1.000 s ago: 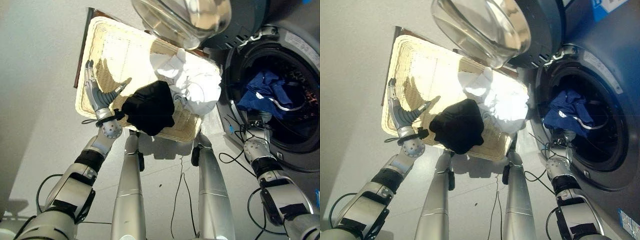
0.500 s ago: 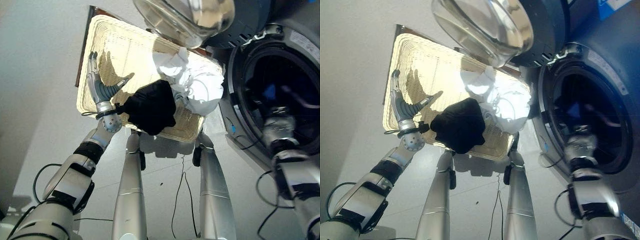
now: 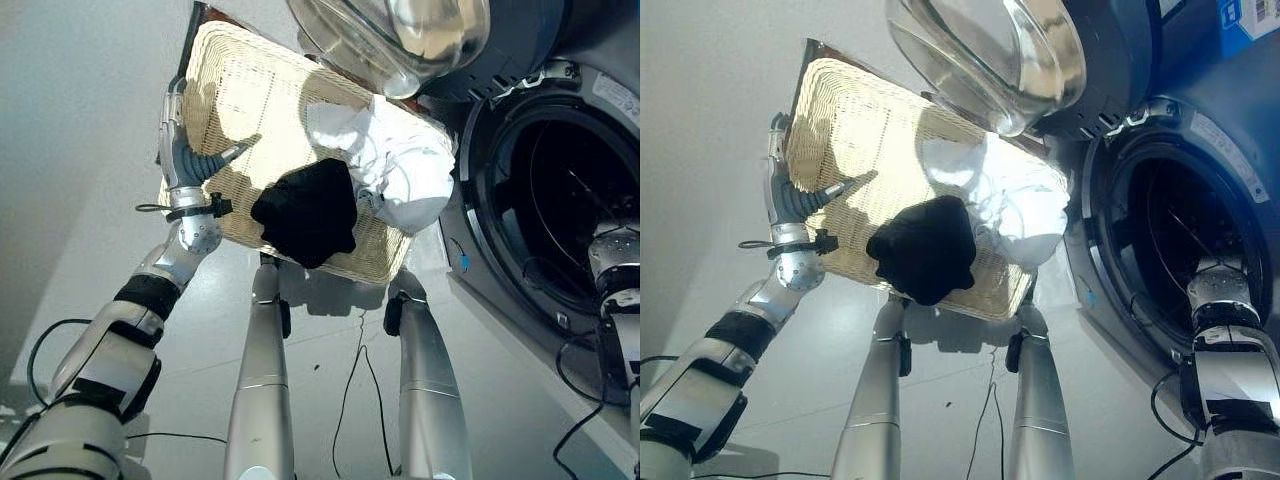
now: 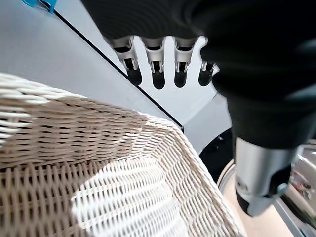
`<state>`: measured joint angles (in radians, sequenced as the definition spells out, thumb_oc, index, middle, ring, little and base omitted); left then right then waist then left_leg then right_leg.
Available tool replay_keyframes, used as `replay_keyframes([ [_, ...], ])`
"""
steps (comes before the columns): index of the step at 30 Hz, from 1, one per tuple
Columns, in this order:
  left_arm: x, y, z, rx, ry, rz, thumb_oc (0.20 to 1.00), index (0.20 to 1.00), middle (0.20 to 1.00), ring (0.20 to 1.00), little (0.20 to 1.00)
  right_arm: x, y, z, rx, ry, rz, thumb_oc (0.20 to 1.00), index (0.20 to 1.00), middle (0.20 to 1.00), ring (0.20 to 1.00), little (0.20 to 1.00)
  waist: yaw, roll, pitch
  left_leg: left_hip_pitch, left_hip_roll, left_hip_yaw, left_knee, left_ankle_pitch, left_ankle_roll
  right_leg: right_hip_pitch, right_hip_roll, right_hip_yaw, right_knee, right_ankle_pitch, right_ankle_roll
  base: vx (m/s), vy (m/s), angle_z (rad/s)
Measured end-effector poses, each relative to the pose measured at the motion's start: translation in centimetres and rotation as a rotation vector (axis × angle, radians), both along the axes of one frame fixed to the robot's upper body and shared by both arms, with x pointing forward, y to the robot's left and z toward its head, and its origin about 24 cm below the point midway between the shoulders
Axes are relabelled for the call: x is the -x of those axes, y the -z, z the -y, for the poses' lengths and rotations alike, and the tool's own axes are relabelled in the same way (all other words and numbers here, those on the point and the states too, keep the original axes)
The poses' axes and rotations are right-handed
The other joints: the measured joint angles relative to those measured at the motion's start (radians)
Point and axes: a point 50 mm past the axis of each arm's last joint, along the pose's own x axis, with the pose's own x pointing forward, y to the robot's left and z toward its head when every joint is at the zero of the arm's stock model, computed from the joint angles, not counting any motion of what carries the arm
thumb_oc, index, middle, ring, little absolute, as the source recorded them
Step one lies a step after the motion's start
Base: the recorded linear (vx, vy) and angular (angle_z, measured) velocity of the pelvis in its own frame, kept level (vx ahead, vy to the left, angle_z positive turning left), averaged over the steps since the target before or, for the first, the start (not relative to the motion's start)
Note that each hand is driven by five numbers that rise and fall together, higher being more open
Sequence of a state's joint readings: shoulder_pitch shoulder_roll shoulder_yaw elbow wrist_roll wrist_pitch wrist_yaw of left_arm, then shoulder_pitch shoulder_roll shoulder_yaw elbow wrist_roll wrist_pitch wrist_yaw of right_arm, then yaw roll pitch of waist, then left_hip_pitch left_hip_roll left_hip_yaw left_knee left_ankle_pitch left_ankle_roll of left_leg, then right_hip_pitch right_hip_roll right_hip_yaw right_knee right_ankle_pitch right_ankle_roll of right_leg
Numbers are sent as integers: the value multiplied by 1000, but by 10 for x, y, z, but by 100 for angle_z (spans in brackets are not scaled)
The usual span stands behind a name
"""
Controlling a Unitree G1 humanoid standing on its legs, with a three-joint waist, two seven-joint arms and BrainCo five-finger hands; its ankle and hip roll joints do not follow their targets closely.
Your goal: Put the clothes into the washing machine.
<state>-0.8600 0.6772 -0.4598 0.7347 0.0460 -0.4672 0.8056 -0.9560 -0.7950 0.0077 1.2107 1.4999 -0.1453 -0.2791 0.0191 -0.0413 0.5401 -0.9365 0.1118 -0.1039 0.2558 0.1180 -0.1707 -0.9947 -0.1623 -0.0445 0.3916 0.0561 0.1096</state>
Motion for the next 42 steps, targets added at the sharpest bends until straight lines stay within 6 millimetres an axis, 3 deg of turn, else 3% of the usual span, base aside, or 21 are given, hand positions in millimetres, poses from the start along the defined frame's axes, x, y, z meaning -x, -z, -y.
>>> replay_keyframes([
  [5, -3, 13, 12, -106, 84, -112, 1000, 1000, 1000, 1000, 1000, -3, 9, -6, 193, -76, -244, 1000, 1000, 1000, 1000, 1000, -3, 0, 0, 0, -1, -11, -11, 7, -1, 3, -1, -10, -5, -1, 1, 3, -16, 3],
  [9, -7, 16, 22, -174, 140, -179, 1000, 1000, 1000, 1000, 1000, -6, -3, -8, 446, -65, -414, 1000, 1000, 1000, 1000, 1000, -4, 0, 0, -5, -2, -13, -36, 22, -1, -9, -5, -18, -7, -4, 6, -1, 14, 2],
  [13, -11, 9, 31, -183, 175, -194, 1000, 1000, 1000, 1000, 1000, -18, -33, -26, 703, -61, -407, 1000, 1000, 1000, 1000, 1000, -6, 1, 0, -22, -5, -12, -37, 24, -1, -28, -9, -18, -6, -2, 3, -18, 57, 1],
  [17, -16, 7, 40, -250, 194, -247, 1000, 1000, 1000, 1000, 1000, -33, -50, -72, 873, -104, -277, 1000, 1000, 1000, 1000, 1000, -9, 2, 0, -23, -11, -5, -49, 28, 0, -41, -17, -17, -3, -2, 1, -10, 70, 1],
  [20, -19, 12, 48, -319, 224, -316, 1000, 1000, 1000, 1000, 1000, -39, -48, -104, 922, -147, -220, 1000, 1000, 1000, 1000, 1000, -11, 2, 0, -23, -13, 1, -56, 28, 0, -53, -20, -10, 10, -11, 2, -11, 85, 0],
  [22, -20, 18, 53, -393, 249, -372, 1000, 1000, 1000, 1000, 1000, -39, -46, -109, 927, -113, -224, 1000, 1000, 1000, 1000, 1000, -12, 2, 0, -23, -15, 10, -58, 28, 0, -64, -22, -1, 20, -15, 3, -12, 61, -2],
  [27, -20, 25, 58, -447, 284, -430, 1000, 1000, 1000, 1000, 1000, -40, -44, -113, 949, -107, -238, 1000, 1000, 1000, 1000, 1000, -29, 2, 0, -23, -15, 18, -59, 28, 0, -72, -22, 6, 26, -17, 3, -2, 16, -1],
  [29, -20, 26, 69, -503, 327, -454, 1000, 1000, 1000, 1000, 1000, -39, -30, -115, 946, -126, -268, 1000, 1000, 1000, 1000, 1000, -34, 5, -1, -23, -13, 25, -60, 28, 0, -81, -21, 12, 31, -20, 6, -16, 42, -5],
  [31, -21, 31, 86, -706, 389, -576, 1000, 1000, 1000, 1000, 1000, -38, -17, -105, 935, -110, -338, 1000, 1000, 1000, 1000, 1000, -29, 6, -2, -26, -14, 28, -63, 29, 1, -85, -21, 14, 31, -22, 8, 0, 0, 0],
  [32, -21, 32, 89, -720, 401, -598, 1000, 1000, 1000, 1000, 1000, -39, -17, -105, 936, -111, -341, 1000, 1000, 1000, 1000, 1000, -28, 6, -2, -28, -14, 28, -63, 29, 1, -87, -21, 15, 31, -22, 8, 0, 0, 0],
  [42, -24, 26, 96, -789, 437, -699, 1000, 1000, 1000, 1000, 1000, -43, -30, -110, 955, -84, -311, 1000, 1000, 1000, 1000, 1000, -29, 6, -2, -35, -13, 26, -60, 30, 1, -92, -19, 15, 33, -22, 8, 0, 0, 0],
])
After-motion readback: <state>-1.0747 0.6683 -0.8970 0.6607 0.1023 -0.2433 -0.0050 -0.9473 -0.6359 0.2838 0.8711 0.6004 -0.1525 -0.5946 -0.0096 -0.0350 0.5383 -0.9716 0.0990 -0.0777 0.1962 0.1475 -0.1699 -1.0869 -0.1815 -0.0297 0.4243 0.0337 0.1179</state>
